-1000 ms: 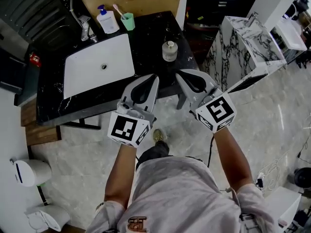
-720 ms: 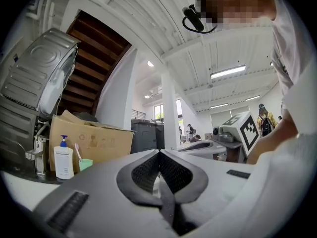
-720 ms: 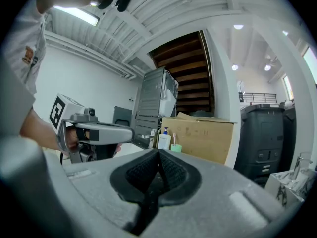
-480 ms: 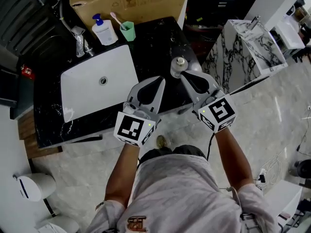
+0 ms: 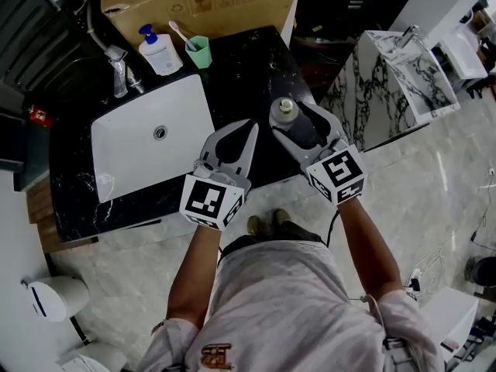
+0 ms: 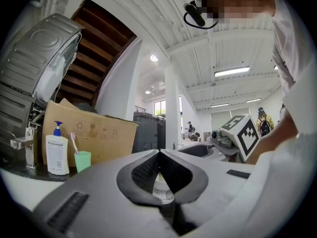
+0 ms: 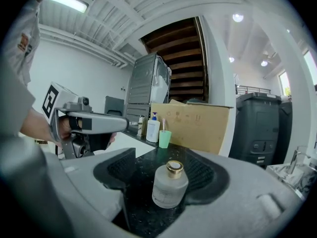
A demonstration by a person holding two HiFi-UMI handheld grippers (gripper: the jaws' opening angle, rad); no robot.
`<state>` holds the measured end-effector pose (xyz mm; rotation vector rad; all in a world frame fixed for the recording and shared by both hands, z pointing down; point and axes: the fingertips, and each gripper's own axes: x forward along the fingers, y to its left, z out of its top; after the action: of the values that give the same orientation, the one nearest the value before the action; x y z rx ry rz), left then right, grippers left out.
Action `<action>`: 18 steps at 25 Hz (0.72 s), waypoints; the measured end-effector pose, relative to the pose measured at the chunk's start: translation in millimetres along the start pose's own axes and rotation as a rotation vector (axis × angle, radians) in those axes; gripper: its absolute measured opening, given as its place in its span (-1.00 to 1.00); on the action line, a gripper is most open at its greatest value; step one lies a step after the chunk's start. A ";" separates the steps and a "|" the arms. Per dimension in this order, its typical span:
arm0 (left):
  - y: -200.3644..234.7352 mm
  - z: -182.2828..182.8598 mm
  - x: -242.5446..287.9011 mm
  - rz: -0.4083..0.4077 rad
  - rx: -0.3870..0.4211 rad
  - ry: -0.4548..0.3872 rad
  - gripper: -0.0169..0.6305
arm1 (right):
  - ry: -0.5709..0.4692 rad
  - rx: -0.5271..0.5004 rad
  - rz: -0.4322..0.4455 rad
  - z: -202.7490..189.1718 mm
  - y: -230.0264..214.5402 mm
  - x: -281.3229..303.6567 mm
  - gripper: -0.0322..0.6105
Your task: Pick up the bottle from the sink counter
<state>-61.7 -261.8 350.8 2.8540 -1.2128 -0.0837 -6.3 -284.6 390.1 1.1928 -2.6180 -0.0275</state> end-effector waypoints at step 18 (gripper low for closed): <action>26.0 -19.4 21.8 0.080 -0.001 0.048 -0.95 | 0.249 0.067 0.161 -83.2 -14.7 65.9 0.33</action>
<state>-64.1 -295.3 370.9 2.7852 -1.3157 -0.0130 -16.3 -335.7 483.7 0.9345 -2.5002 0.2269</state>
